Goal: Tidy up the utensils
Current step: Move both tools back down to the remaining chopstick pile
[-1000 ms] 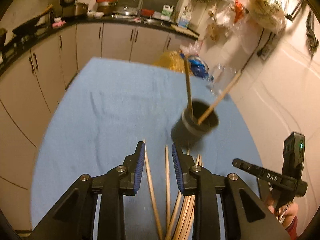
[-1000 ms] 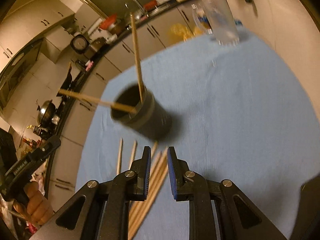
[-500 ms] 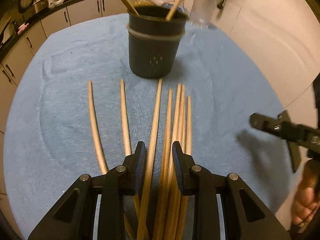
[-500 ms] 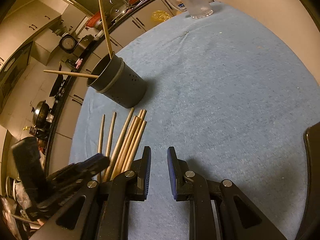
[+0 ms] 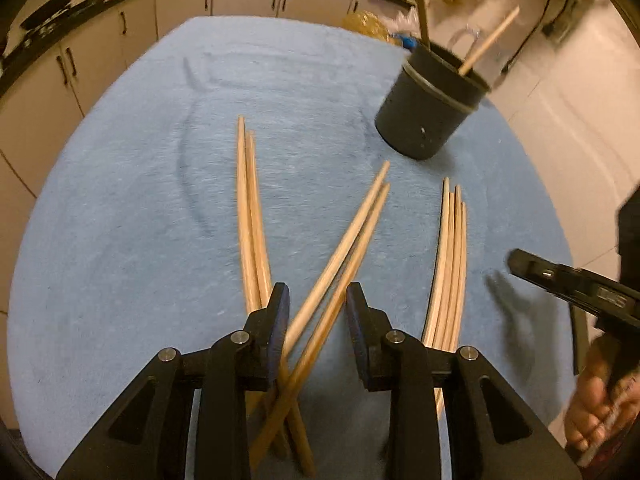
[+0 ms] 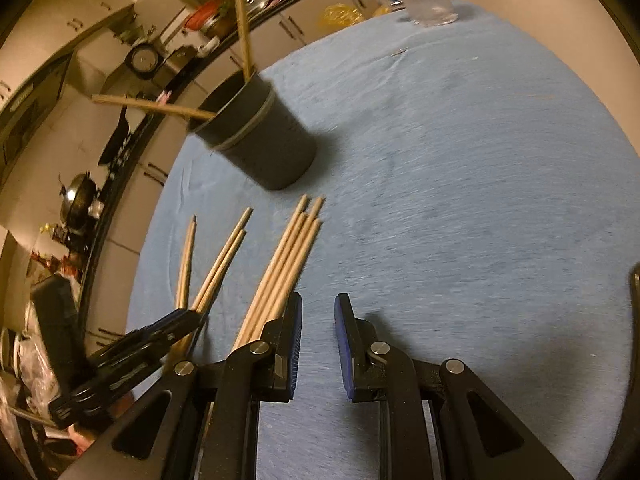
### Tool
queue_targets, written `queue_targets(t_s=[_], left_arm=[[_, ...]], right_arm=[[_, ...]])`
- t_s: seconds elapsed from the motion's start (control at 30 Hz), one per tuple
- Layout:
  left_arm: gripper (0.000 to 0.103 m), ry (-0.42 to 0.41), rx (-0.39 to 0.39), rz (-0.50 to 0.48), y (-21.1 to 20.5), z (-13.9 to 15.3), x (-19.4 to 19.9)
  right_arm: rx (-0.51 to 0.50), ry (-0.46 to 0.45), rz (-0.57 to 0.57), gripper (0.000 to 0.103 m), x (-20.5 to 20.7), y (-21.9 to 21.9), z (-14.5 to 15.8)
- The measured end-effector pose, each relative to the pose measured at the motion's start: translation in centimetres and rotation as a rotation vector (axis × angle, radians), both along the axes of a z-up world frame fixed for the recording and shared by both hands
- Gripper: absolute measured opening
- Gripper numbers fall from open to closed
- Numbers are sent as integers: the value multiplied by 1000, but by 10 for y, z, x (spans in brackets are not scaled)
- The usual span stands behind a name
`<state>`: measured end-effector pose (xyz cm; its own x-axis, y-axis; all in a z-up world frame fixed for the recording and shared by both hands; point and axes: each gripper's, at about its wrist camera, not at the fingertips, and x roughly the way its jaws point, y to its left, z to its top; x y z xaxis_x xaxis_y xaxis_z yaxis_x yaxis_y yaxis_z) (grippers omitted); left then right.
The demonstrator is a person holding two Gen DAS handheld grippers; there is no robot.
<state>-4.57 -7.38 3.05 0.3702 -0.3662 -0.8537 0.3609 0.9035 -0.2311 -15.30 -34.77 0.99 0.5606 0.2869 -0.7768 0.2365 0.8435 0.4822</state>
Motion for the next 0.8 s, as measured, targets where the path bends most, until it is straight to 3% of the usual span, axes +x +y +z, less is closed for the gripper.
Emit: queue_targets(t_s=[0.27,0.4,0.53,0.63,0.73,0.8], left_arm=[[28,-16,-30,16,33,4,-9],[28,-6,-45,29,41,2,2],[29,7,-55,32,44,0,6],[30,7,-60,14,41,0,8],[32,15,-50,-34,26,0,9],[33,3,-32,-71,15,2,9]], right_arm=[[-110,78,61,18,36,44,-14],[-223,79,68,18,45,60,-14],[-267,93,72,10,44,53,-11],[-237,119,41,0,38,31,-18],[-189,127,13,0,30,13,-20],[-103,124,8,3,25,6,-23]])
